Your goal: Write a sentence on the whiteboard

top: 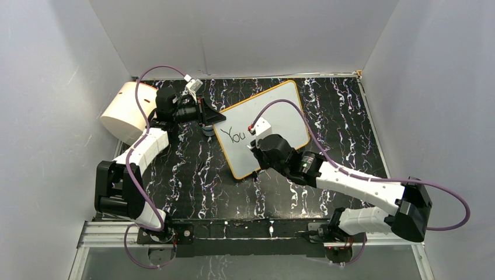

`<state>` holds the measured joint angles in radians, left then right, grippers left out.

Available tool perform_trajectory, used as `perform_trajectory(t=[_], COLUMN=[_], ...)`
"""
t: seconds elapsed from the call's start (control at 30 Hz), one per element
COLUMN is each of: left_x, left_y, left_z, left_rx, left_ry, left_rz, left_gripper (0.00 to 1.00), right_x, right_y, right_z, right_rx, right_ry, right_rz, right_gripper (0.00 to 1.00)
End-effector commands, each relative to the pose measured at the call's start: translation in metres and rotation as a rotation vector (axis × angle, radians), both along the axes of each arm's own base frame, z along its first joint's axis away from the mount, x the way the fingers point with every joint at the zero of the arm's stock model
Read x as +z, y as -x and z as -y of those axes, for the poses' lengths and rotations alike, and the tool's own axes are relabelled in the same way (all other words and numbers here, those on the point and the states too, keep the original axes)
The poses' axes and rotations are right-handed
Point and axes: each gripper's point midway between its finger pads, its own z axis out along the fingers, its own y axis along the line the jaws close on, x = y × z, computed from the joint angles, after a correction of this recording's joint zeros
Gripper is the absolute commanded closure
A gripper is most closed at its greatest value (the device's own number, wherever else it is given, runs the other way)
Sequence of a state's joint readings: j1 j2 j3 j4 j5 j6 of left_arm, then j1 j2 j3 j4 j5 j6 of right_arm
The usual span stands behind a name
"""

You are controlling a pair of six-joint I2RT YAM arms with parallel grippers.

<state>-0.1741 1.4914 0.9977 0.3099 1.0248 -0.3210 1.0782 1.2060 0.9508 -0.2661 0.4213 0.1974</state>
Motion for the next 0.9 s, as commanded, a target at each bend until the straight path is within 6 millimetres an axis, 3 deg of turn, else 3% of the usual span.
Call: perform_trajectory(t=[0.0, 0.87], left_x=[-0.029, -0.028], left_y=[0.022, 0.023], left_z=[0.009, 0.010], left_rx=[-0.056, -0.061], left_ry=[-0.041, -0.038], left_rz=[-0.098, -0.099], left_gripper=[1.00, 1.00], right_x=[0.006, -0.014], right_y=[-0.004, -0.008], right_z=[-0.017, -0.034], right_rx=[-0.020, -0.003], right_ry=[-0.069, -0.045], right_rz=[0.025, 0.012], right_gripper=[1.00, 1.00])
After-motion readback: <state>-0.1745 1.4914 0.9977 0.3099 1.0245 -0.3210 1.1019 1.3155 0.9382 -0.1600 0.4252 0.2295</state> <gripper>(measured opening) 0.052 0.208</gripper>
